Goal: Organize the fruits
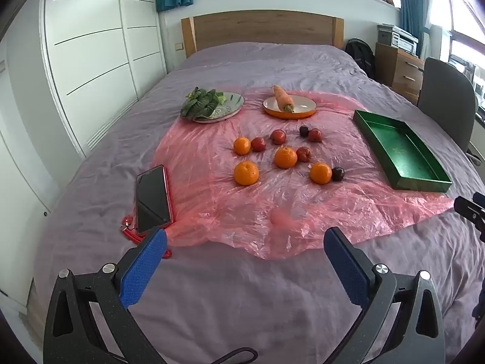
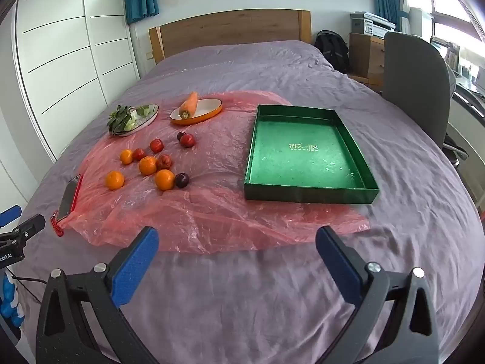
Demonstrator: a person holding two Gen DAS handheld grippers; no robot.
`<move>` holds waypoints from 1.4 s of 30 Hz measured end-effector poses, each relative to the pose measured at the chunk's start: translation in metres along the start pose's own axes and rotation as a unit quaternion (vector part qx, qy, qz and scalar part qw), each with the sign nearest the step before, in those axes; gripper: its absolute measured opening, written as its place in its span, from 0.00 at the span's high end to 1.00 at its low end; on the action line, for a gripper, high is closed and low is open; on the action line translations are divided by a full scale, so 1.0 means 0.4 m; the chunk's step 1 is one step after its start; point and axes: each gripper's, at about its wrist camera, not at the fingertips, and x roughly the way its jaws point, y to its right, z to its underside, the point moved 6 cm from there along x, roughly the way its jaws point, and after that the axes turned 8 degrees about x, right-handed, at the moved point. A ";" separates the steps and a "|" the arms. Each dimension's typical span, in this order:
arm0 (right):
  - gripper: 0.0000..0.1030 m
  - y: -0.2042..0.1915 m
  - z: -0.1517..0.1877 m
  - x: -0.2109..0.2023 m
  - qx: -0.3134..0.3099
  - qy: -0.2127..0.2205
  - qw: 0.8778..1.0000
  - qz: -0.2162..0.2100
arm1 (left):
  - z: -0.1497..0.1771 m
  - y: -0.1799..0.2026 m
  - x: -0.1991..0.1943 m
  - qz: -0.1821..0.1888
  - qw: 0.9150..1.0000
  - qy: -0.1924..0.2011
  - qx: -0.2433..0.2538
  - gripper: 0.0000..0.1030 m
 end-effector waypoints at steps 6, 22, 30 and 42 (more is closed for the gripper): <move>0.00 0.004 -0.006 -0.002 0.004 0.003 1.000 -0.003 | -0.007 0.000 0.005 0.010 1.000 -0.001 -0.009 0.01; 0.00 -0.010 0.002 0.002 0.003 0.001 1.000 -0.013 | 0.002 0.009 0.013 0.003 1.000 0.006 0.007 0.01; 0.00 -0.023 0.008 0.010 -0.005 -0.005 1.000 -0.018 | 0.001 0.004 0.018 0.011 1.000 0.002 0.002 0.01; 0.00 -0.036 0.025 0.016 -0.012 -0.016 0.999 -0.034 | 0.005 0.007 0.011 0.014 1.000 -0.005 0.001 0.01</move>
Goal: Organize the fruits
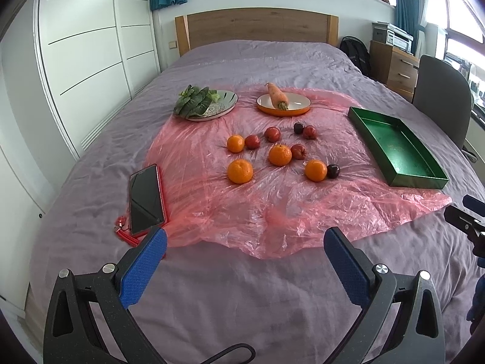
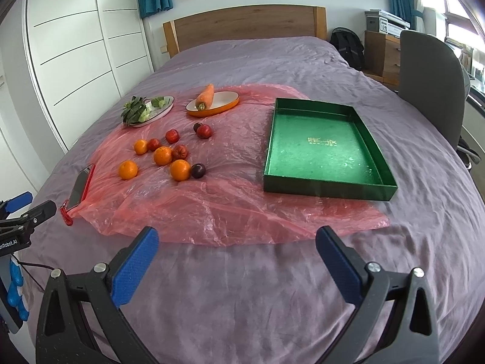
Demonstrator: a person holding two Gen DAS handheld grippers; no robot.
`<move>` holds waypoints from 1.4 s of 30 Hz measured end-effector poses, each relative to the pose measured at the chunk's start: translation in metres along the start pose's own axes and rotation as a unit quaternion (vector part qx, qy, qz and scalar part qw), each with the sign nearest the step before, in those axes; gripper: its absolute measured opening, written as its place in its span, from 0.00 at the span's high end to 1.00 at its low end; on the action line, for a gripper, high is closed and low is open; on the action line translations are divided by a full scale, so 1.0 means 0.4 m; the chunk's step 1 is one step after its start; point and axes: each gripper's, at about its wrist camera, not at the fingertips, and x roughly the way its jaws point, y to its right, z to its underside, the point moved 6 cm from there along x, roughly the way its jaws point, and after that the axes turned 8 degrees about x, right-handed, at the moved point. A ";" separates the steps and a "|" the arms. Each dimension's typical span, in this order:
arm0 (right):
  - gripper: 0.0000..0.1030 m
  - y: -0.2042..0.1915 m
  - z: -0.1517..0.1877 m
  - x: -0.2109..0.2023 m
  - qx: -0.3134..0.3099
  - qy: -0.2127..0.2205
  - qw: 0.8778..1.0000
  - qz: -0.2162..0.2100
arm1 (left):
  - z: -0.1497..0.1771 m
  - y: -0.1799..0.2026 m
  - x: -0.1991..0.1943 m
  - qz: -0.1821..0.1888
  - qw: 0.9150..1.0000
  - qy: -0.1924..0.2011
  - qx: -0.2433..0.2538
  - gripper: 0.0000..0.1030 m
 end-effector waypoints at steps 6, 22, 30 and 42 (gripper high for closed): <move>0.00 -0.006 0.002 0.003 -0.005 -0.003 1.000 -0.005 | 0.000 0.000 0.004 0.003 1.000 -0.003 0.001 0.01; 0.00 -0.035 -0.008 0.043 -0.033 -0.012 0.999 -0.018 | -0.028 -0.019 0.052 0.000 1.000 -0.013 -0.002 0.01; 0.00 -0.069 -0.037 0.089 -0.074 -0.020 0.996 -0.047 | -0.041 -0.060 0.120 0.029 0.998 -0.046 -0.042 0.02; 0.00 -0.147 -0.120 0.267 -0.147 -0.068 0.980 -0.117 | -0.107 -0.046 0.284 0.042 0.995 -0.078 -0.036 0.01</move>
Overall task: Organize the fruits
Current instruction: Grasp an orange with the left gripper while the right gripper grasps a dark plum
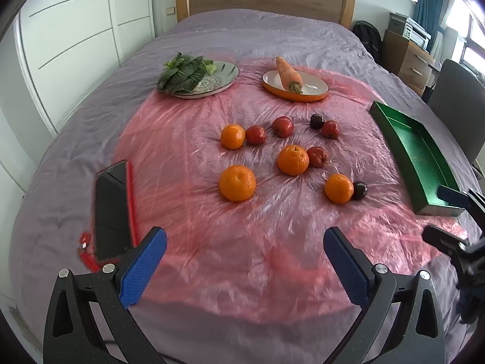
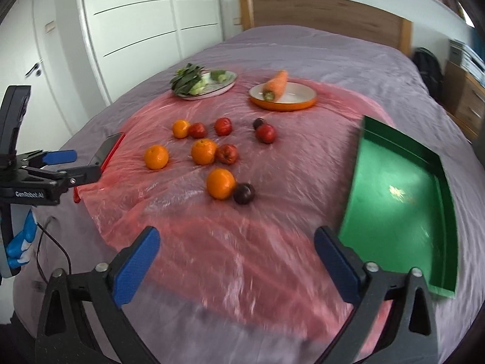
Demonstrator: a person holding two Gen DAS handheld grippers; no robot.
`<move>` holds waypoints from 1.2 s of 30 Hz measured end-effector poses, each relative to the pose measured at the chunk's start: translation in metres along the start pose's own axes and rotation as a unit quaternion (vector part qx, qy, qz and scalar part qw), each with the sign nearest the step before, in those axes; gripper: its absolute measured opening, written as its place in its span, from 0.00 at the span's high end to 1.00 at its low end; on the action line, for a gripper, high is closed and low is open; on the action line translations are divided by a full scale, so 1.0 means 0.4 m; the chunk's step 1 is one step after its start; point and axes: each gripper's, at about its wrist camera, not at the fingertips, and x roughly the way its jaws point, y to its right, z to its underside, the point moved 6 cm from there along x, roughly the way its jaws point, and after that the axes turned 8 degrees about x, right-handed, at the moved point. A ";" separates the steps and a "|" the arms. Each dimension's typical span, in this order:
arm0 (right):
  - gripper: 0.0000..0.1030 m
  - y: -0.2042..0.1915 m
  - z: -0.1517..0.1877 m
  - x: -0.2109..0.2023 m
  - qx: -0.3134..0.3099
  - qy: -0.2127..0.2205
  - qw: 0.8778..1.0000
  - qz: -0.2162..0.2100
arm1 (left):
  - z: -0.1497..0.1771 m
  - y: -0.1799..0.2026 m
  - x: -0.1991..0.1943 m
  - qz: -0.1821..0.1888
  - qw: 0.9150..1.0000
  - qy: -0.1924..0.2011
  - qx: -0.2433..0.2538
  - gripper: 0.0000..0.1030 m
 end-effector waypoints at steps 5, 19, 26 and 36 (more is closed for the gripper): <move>0.06 0.014 -0.039 0.085 -0.024 -0.026 0.999 -0.021 | -0.029 0.020 0.052 0.021 1.000 -0.008 0.005 0.03; 0.69 0.031 -0.056 0.244 -0.082 -0.079 0.991 -0.065 | -0.148 0.124 0.200 0.065 0.996 -0.023 0.053 0.35; 0.69 0.035 -0.056 0.279 -0.112 -0.094 0.987 -0.068 | -0.173 0.118 0.279 0.047 0.996 -0.039 0.066 0.35; 0.79 0.021 -0.051 0.309 -0.146 -0.104 0.981 -0.075 | -0.173 0.138 0.346 0.043 0.993 -0.057 0.092 0.35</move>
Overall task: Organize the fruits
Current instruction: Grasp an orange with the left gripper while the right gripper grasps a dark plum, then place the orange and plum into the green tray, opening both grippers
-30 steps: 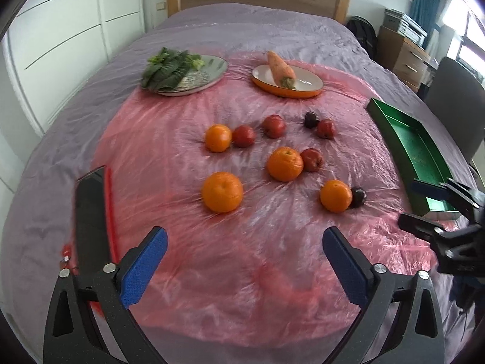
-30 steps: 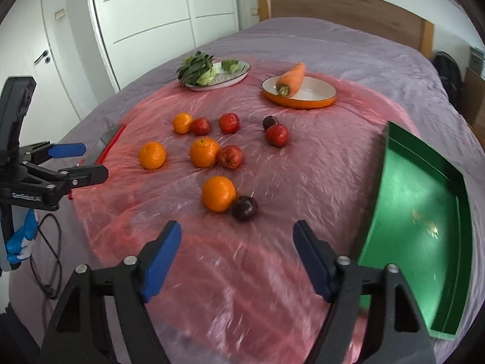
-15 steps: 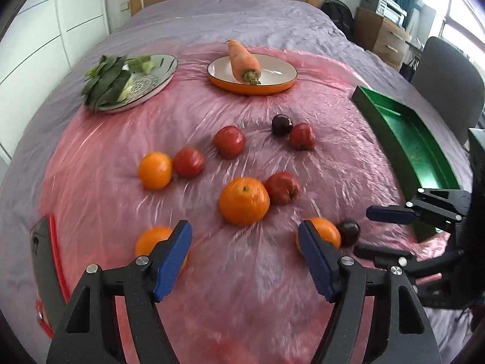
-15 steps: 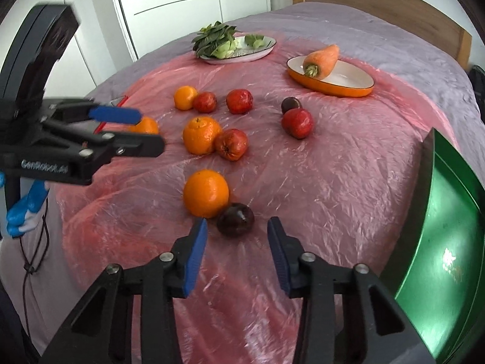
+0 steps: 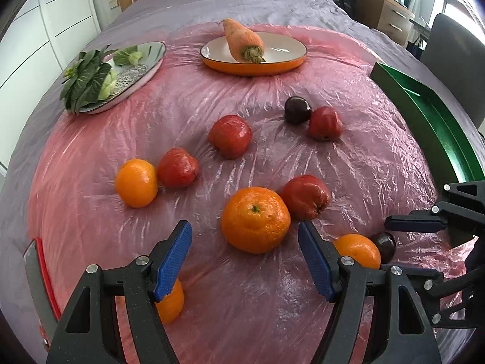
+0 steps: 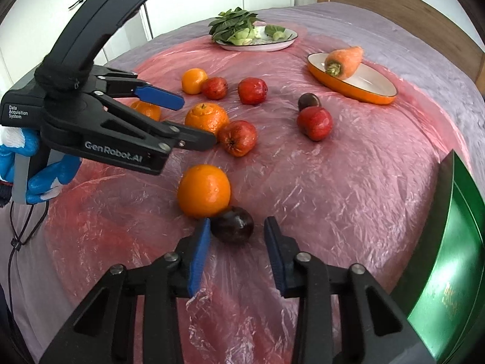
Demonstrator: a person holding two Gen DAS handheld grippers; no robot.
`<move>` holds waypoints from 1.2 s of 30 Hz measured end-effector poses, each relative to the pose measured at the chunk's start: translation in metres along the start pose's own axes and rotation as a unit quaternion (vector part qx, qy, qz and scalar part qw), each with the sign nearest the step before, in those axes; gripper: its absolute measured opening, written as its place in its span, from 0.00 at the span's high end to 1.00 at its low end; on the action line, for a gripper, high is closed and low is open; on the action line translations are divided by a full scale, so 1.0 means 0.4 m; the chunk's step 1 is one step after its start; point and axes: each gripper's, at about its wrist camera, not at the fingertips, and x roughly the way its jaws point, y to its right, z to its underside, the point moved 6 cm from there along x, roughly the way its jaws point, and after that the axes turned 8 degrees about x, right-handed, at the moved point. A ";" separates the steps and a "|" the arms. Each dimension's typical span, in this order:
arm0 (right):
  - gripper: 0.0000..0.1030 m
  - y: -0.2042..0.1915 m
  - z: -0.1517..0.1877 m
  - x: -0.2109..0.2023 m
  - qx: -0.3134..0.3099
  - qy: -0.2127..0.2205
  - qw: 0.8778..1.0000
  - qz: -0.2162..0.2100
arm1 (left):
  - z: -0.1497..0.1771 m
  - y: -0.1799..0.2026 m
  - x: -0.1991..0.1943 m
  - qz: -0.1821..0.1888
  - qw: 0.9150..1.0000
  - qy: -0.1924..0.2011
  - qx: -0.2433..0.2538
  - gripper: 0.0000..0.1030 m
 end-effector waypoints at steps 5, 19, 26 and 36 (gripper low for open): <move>0.79 -0.005 0.000 0.019 -0.013 -0.008 1.000 -0.002 | 0.002 0.010 0.026 0.000 1.000 -0.010 0.007 0.44; 0.99 0.001 0.011 0.025 0.008 0.001 1.000 -0.007 | 0.001 0.016 0.019 -0.001 1.000 0.002 0.012 0.62; 0.99 0.014 0.027 -0.028 0.040 0.027 0.999 -0.013 | 0.013 -0.004 -0.015 0.004 1.000 0.011 -0.020 0.62; 0.99 0.062 0.051 -0.169 0.094 0.079 0.992 0.009 | -0.014 0.057 -0.122 0.018 0.999 0.041 -0.018 0.62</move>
